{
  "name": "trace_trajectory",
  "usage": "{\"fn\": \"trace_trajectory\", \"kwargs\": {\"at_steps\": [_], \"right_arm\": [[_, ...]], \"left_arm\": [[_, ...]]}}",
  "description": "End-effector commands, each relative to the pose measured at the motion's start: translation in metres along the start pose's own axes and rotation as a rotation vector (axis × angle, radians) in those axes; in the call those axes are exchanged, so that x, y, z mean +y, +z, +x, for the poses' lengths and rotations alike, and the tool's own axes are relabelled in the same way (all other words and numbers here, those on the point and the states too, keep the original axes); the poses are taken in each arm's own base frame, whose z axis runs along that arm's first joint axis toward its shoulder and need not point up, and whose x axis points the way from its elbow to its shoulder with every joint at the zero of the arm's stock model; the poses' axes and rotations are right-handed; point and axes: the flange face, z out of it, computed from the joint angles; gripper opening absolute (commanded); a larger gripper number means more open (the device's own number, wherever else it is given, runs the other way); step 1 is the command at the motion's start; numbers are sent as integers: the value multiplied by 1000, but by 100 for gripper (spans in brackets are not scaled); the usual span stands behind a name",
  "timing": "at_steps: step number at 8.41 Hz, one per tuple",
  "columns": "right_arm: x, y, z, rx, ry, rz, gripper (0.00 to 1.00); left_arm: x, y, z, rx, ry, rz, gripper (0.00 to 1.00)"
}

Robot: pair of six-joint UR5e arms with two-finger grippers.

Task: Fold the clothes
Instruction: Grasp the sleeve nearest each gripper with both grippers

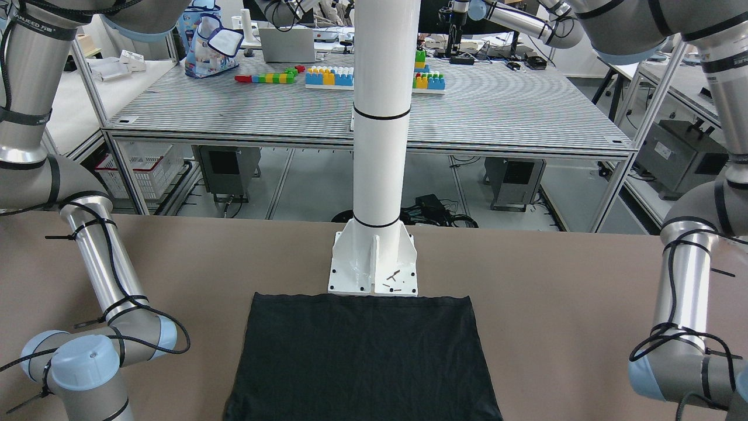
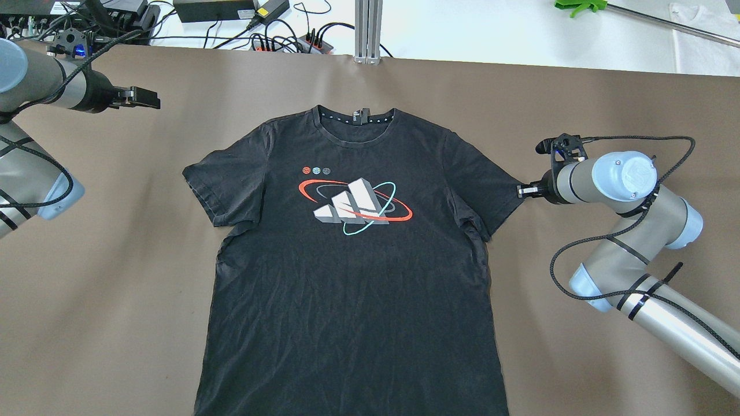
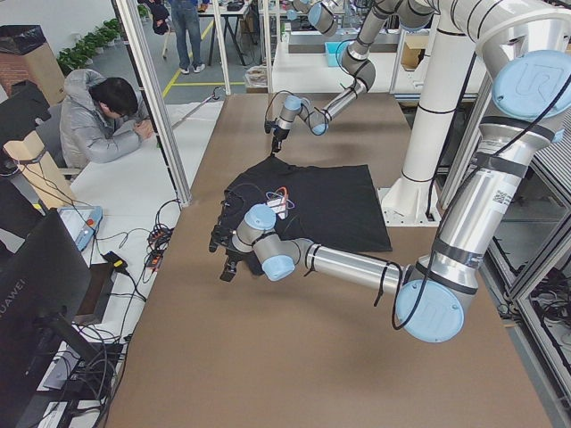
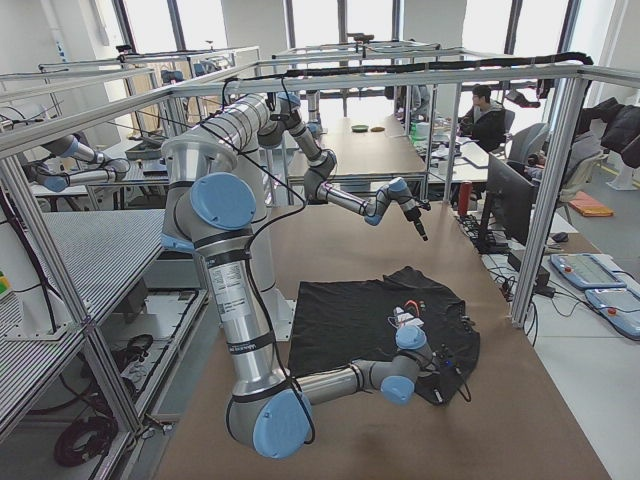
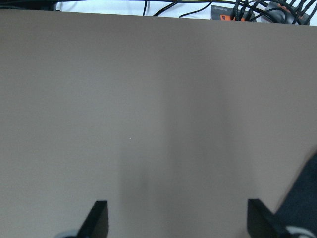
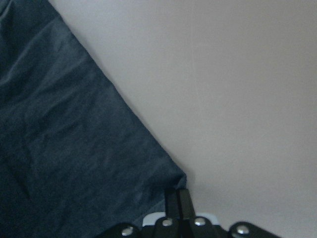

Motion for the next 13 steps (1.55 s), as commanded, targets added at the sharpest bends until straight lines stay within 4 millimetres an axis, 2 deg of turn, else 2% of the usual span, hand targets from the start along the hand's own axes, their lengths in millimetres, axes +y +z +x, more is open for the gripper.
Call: {"fn": "trace_trajectory", "kwargs": {"at_steps": [1, 2, 3, 4, 7, 8, 9, 11, 12, 13], "right_arm": [[-6, -10, -13, -34, 1, 3, 0], [-15, -25, -22, -82, 1, -8, 0], [-32, -44, -30, -131, 5, -8, 0], [-49, -63, -48, -158, 3, -8, 0], [-121, -107, -151, -207, 117, 19, 0], [-132, -105, -174, -213, 114, 17, 0], [-138, -94, -192, -199, 109, 27, 0], [-113, -57, -238, -151, 82, 66, 0], [-91, -42, -257, -137, 63, 100, 0], [-81, -33, -265, -127, 71, 115, 0]], "left_arm": [[-2, -2, 3, 5, 1, 4, 100], [-3, -3, 6, 8, -1, 6, 100], [-4, -3, 7, 9, 0, 7, 100], [-5, -4, 8, 11, 1, 9, 100], [-4, -3, 7, 9, 3, 7, 100], [-4, -1, 6, 6, 7, 5, 100], [-3, 0, 6, 5, 8, 2, 100], [-5, 0, 8, 6, 7, 5, 100], [-6, 1, 8, 4, 7, 9, 100], [-6, 3, 8, -8, 6, 18, 100]]}}
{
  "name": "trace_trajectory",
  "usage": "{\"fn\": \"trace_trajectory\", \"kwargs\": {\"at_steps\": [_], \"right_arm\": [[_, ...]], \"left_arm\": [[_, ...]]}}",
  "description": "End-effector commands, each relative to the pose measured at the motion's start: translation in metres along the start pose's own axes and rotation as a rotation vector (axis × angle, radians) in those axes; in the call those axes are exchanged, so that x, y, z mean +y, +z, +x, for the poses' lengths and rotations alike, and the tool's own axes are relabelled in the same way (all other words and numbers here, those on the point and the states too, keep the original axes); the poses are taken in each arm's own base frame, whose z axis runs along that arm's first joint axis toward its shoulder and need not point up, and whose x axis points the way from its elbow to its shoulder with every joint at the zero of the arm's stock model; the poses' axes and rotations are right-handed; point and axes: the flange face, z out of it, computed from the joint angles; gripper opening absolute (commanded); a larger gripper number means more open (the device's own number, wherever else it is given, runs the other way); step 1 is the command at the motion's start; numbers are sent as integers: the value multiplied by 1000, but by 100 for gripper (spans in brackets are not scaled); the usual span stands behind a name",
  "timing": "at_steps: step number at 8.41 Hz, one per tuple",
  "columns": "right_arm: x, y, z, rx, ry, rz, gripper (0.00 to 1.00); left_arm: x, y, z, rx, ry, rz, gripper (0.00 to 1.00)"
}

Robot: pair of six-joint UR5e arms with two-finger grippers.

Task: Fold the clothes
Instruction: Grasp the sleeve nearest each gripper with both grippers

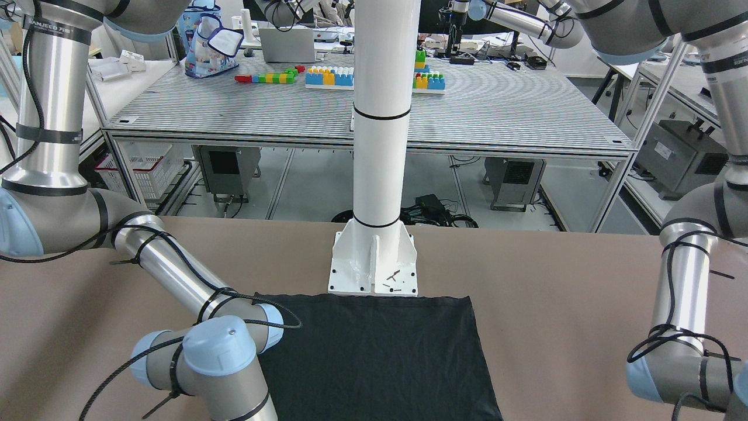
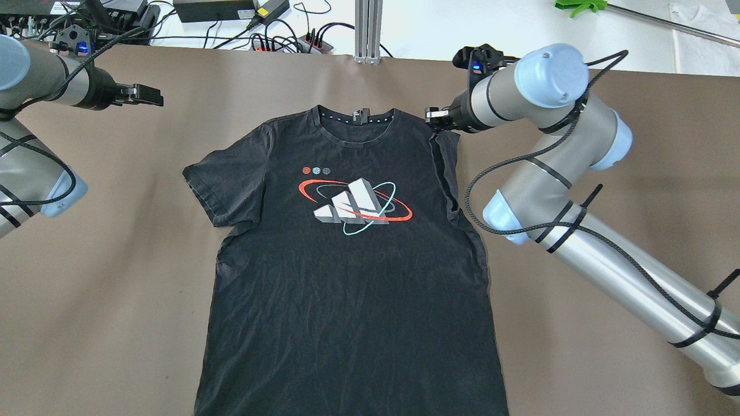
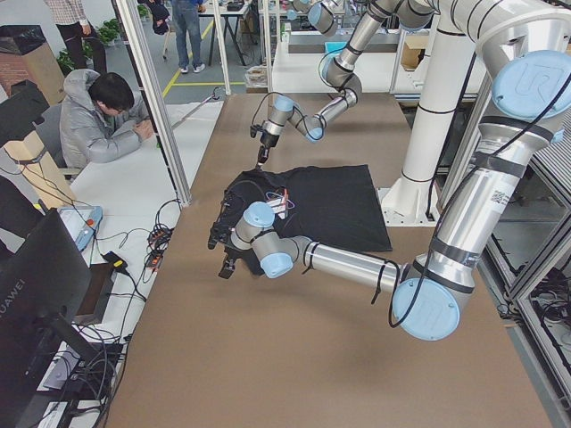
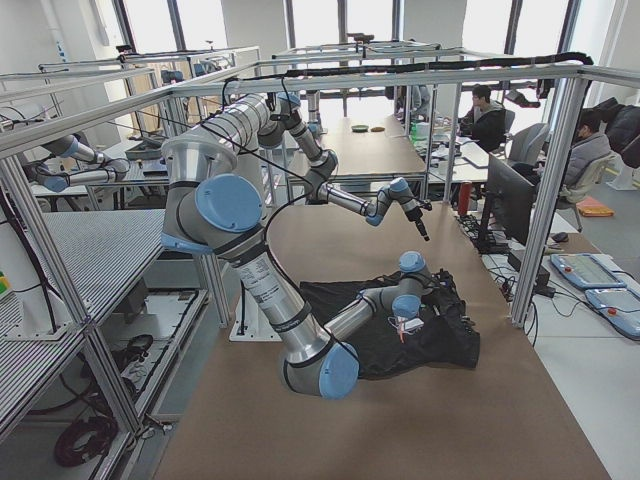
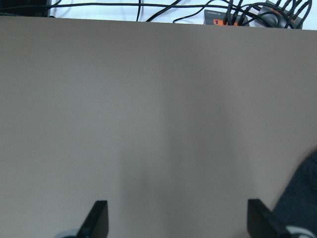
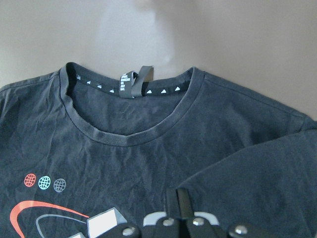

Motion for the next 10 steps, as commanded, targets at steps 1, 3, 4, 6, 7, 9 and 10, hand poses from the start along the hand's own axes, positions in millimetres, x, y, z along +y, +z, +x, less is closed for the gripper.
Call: {"fn": "trace_trajectory", "kwargs": {"at_steps": [1, 3, 4, 6, 7, 9, 10], "right_arm": [[32, 25, -22, 20, 4, 45, 38], [32, 24, -18, 6, 3, 70, 95], [28, 21, -19, 1, 39, 77, 94], [13, 15, -9, 1, 83, 84, 94], [7, 11, -4, -6, 90, 72, 94], [-9, 1, 10, -16, 104, 57, 94], [-12, -1, 16, -14, 107, 53, 94]], "left_arm": [[2, 5, 2, -11, 1, 5, 100], [0, 4, 6, -5, 3, 10, 100], [1, 5, 8, -4, 4, 7, 100], [-4, 1, 19, 13, 7, 15, 100], [-3, -4, 25, 31, 18, 23, 100], [56, 22, 37, 105, 85, -5, 100], [72, 29, 45, 107, 102, 8, 100]]}}
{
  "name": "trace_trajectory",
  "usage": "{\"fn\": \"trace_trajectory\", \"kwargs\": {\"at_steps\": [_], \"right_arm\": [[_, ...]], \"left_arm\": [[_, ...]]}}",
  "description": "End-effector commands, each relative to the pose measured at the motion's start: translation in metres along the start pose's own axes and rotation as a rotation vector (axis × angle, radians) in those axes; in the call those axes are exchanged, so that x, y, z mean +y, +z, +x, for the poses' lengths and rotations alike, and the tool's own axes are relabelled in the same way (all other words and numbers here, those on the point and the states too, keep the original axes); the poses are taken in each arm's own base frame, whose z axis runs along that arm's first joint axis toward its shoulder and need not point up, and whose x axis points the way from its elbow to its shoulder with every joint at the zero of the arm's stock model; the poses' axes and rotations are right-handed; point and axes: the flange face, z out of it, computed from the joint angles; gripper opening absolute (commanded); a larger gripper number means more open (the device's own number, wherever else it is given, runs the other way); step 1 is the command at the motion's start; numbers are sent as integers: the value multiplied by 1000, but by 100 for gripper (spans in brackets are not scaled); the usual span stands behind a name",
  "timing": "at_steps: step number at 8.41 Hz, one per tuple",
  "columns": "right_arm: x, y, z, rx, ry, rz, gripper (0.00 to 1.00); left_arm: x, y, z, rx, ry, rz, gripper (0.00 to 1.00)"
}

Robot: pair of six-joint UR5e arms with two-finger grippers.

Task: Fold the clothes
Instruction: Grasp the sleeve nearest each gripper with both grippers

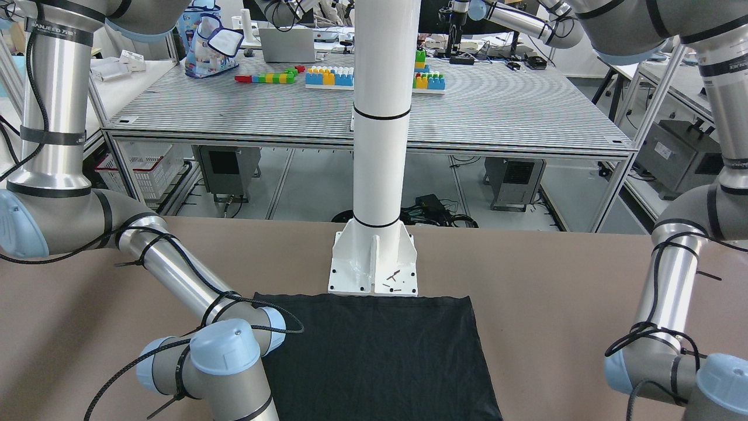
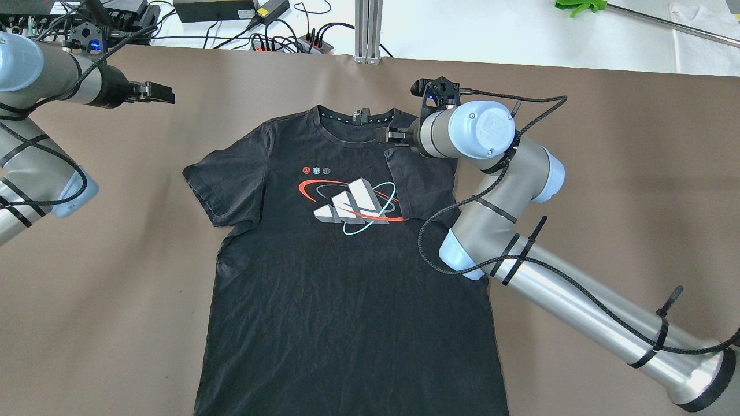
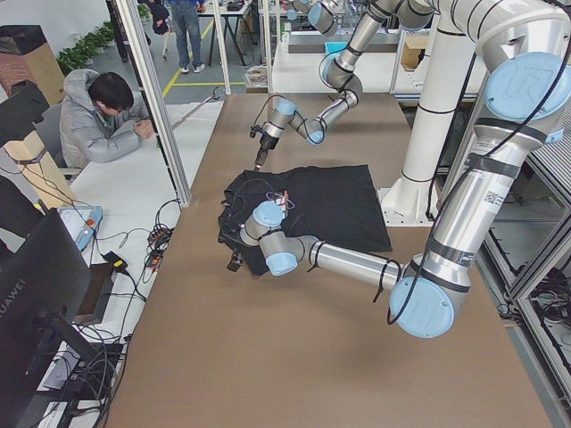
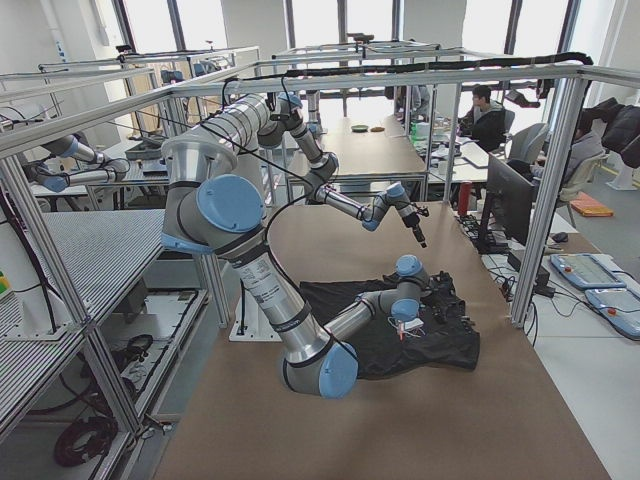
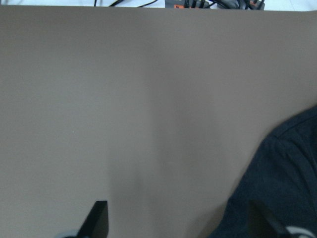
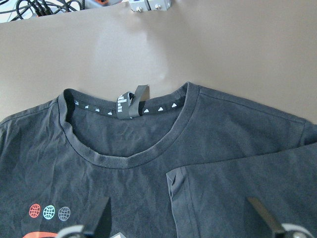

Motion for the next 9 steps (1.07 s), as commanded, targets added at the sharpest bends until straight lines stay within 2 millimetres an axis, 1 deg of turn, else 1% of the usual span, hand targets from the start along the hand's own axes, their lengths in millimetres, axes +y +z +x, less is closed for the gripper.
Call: {"fn": "trace_trajectory", "kwargs": {"at_steps": [1, 2, 3, 5, 6, 7, 9], "right_arm": [[-14, -6, 14, 0, 12, -9, 94], [-16, -8, 14, 0, 13, -6, 94], [-15, -7, 15, 1, 13, -8, 94], [-13, -8, 18, 1, 13, -8, 94], [-13, -8, 18, 1, 13, -8, 94], [-13, -8, 17, -1, 13, -7, 94], [-13, -15, 15, -11, 13, -1, 94]], "left_arm": [[58, 28, 25, 25, 61, -1, 100], [72, 36, 35, 27, 73, -12, 100], [80, 40, 37, 30, 78, -22, 100], [103, 53, 36, 20, 99, -21, 100], [109, 59, 30, 30, 110, -15, 100], [114, 67, 19, 30, 111, -15, 100], [113, 67, 16, 31, 132, -12, 100]]}}
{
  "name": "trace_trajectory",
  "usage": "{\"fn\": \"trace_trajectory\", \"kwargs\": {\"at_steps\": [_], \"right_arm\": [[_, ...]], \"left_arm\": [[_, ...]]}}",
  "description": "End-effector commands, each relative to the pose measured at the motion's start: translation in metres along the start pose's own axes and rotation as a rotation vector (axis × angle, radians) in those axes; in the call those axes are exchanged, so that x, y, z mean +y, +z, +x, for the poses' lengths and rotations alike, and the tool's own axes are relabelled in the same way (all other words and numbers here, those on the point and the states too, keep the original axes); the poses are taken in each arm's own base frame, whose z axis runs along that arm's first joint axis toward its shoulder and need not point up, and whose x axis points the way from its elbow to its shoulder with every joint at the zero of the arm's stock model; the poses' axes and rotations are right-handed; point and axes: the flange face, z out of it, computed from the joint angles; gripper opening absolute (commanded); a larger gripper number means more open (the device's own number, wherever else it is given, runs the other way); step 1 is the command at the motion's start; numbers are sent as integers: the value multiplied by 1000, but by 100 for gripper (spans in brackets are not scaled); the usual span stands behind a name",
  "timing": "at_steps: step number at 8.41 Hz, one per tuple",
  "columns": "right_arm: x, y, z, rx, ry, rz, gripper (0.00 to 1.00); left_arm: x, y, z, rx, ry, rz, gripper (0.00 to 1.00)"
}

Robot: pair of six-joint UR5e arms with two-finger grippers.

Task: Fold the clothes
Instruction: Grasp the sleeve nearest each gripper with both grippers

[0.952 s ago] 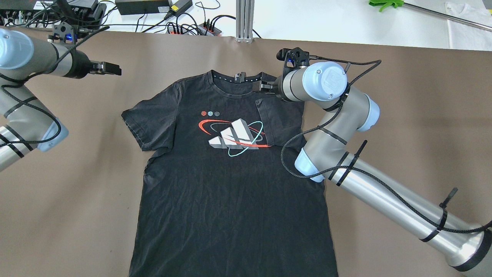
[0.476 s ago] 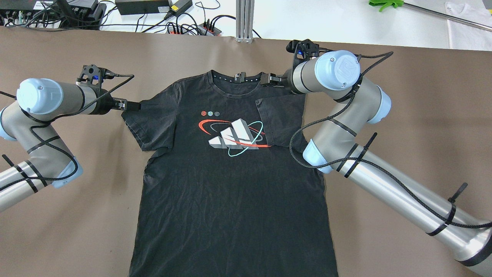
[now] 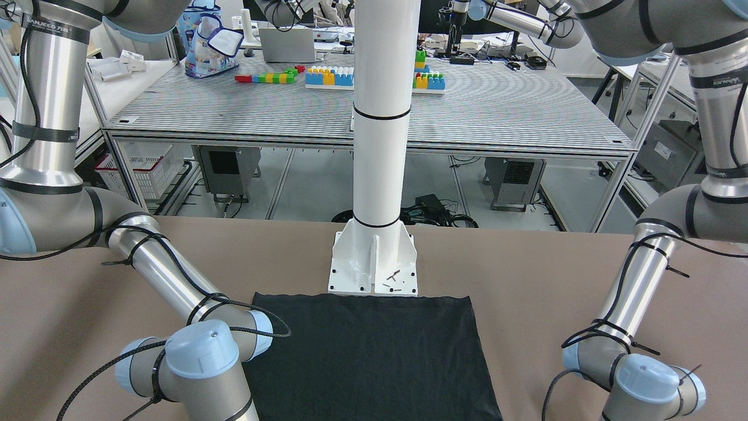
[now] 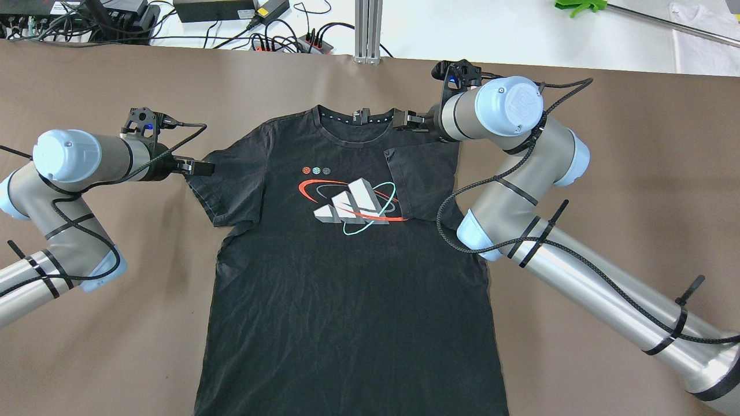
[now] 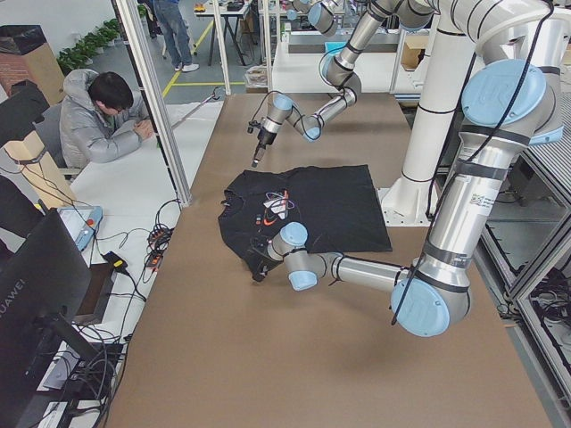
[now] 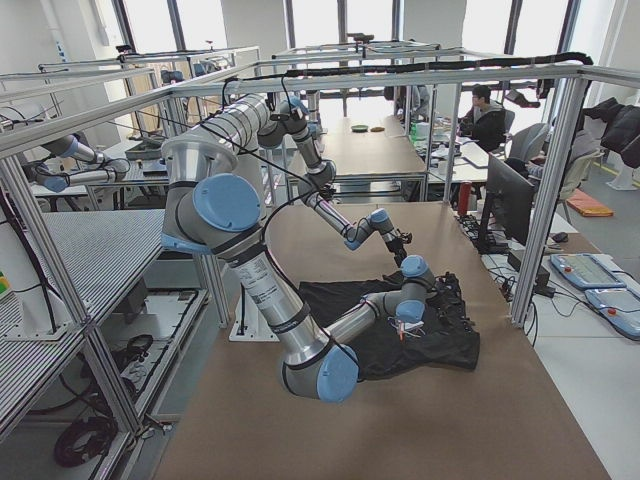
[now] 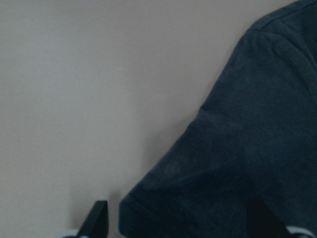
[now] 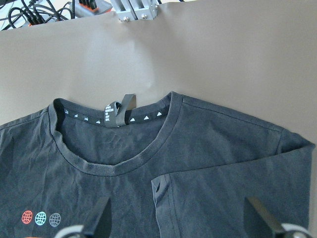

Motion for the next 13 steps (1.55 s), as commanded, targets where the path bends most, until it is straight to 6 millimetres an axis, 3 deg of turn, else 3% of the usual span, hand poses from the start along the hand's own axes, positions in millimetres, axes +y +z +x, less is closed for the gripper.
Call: {"fn": "trace_trajectory", "kwargs": {"at_steps": [1, 3, 4, 7, 11, 12, 13], "right_arm": [[0, -10, -4, -17, 0, 9, 94], [1, -11, -3, -18, -1, 9, 94], [2, -11, -2, -18, -1, 9, 94], [4, -9, 3, -11, -1, 6, 94], [6, -12, 7, -13, -1, 7, 94], [6, -12, 7, -13, -1, 7, 94], [6, -12, 7, -13, -1, 7, 94]], "left_arm": [[1, 1, -3, 7, 20, 3, 90], [0, 1, 0, 12, 19, 2, 25], [-1, 0, 1, 13, 20, 6, 0], [-21, -13, 10, 27, 2, -22, 0], [-58, -77, 71, -6, -30, -59, 0], [-64, -94, 92, -21, -61, -67, 0], [-86, -105, 134, -26, -125, -72, 0]]}}
